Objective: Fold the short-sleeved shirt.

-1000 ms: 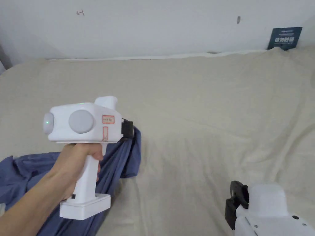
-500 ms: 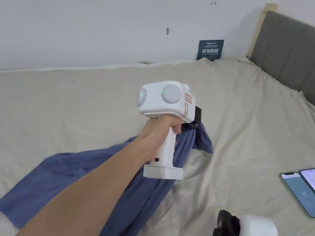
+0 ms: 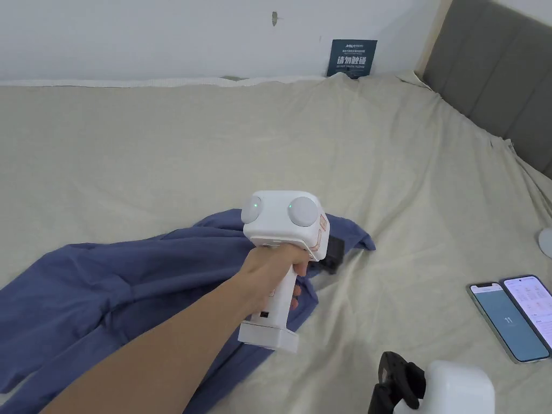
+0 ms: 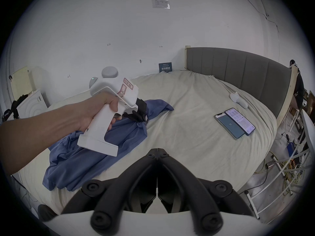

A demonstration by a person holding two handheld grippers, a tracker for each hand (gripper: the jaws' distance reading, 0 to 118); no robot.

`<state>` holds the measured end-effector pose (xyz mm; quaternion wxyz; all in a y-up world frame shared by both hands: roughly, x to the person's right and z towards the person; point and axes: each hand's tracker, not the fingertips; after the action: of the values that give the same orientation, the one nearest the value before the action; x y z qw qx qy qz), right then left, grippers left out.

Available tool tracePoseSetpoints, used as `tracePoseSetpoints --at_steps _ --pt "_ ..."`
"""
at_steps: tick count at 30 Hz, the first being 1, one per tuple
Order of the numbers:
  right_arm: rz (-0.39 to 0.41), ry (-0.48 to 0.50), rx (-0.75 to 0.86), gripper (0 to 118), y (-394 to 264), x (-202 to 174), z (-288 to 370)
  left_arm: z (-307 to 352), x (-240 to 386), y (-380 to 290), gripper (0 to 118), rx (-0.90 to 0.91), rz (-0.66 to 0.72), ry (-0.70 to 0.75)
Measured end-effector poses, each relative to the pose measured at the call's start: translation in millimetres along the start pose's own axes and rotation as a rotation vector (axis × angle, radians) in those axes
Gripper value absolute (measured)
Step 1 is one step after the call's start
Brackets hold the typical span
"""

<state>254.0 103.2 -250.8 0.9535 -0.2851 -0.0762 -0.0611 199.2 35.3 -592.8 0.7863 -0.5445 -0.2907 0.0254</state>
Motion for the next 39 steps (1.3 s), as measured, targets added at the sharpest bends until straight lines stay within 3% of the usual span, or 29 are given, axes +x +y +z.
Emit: tracePoseSetpoints --at_steps 1,2,5,9,11,12,13,14,15,25,34,35,37,38,39 --pt "0.006 0.003 0.009 1 0.9 -2.4 1.8 3.7 1.0 -1.1 118 -0.05 -0.03 0.011" --pt "0.012 0.014 0.025 1 1.6 -4.2 3.8 16.4 5.4 -4.6 116 0.027 -0.099 0.024" --pt "0.025 0.022 0.041 1 5.8 -12.8 7.9 48.0 2.8 -7.3 116 0.027 -0.117 0.133" --pt "0.058 0.049 0.053 1 8.8 -23.2 18.8 104.7 -25.2 -51.3 114 0.044 -0.062 0.1" --pt "0.071 0.062 0.054 1 8.2 -29.6 23.2 138.3 -47.4 -71.5 107 0.089 -0.055 0.115" --pt "0.083 0.074 0.05 1 7.7 -33.6 25.6 159.8 -58.1 -86.0 88 0.12 -0.049 0.138" --pt "0.087 0.081 0.051 1 6.6 -37.3 27.9 182.1 -69.4 -102.5 60 0.141 -0.034 0.162" --pt "0.088 0.086 0.047 1 6.1 -41.8 29.6 200.7 -80.4 -117.1 25 0.168 -0.018 0.163" --pt "0.09 0.109 0.042 1 5.5 -46.4 31.8 223.2 -92.5 -137.4 8 0.184 0.01 0.186" --pt "0.137 0.216 0.051 1 -8.6 -90.2 54.4 349.9 -164.9 -313.8 8 0.304 0.184 0.413" --pt "0.211 0.267 0.005 1 -28.7 -122.5 56.8 325.2 -204.6 -384.4 8 0.193 0.367 0.374" --pt "0.215 0.272 -0.002 1 -29.8 -124.8 56.6 320.7 -211.2 -385.9 13 0.191 0.376 0.371" --pt "0.226 0.278 -0.012 1 -32.5 -127.5 55.3 313.5 -216.4 -384.4 110 0.198 0.406 0.351" --pt "0.232 0.278 -0.016 1 -33.6 -129.1 54.7 306.3 -218.7 -380.7 118 0.166 0.419 0.369" --pt "0.236 0.279 -0.019 1 -34.6 -130.1 54.3 303.2 -213.9 -385.8 115 0.128 0.389 0.406"
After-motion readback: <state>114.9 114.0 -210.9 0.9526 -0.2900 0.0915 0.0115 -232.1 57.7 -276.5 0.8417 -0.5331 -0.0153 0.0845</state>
